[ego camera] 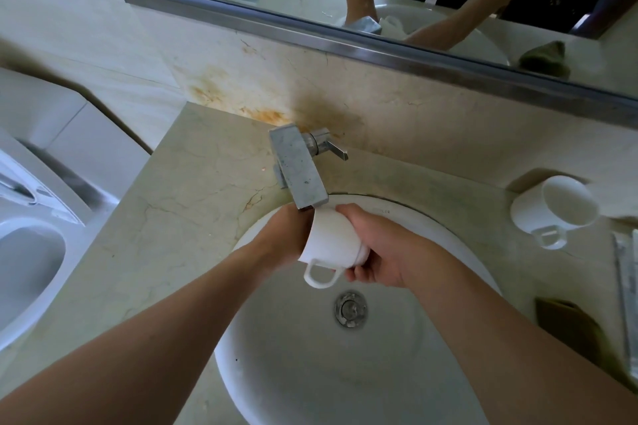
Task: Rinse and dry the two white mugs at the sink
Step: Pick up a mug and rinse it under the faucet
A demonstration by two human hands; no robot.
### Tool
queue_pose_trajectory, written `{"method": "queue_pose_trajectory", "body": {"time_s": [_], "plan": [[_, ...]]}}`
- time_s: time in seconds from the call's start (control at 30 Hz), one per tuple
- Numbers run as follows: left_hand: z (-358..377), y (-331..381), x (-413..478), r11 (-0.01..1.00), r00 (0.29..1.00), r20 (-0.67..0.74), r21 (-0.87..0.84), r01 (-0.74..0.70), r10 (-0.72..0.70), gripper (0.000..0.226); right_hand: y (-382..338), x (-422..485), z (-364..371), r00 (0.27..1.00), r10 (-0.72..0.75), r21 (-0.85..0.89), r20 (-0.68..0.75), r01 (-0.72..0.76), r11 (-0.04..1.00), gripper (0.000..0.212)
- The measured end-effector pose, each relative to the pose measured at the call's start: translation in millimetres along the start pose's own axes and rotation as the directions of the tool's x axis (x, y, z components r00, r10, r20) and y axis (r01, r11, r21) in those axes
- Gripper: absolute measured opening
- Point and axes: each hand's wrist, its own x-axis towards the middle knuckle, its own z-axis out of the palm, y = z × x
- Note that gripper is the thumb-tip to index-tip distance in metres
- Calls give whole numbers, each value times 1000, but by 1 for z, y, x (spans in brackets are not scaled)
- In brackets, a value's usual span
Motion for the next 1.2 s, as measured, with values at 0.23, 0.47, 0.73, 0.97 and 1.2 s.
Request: {"method": "queue_pose_trajectory", "body": {"time_s": [0.23,0.47,0.73,0.97,1.2], "plan": [[-5,8,-41,0,954,283,-959,285,-97,46,-21,10,5,997,44,-83,-64,-49,995,46],[-3,17,-61,-52,978,145,-989,139,-152,50,-49,22,23,989,34,-280,-143,-74,957,38],[12,38,-54,-52,926,81,-996,67,-368,43,1,11,28,755,-599,-539,-266,398,742,45],[12,27,-52,22,935,83,-995,96,-345,34,21,0,11,824,-565,-260,34,553,791,63],[5,12,-54,152,989,43,-986,65,-144,49,13,4,-5,873,-450,-104,189,474,875,66]]}}
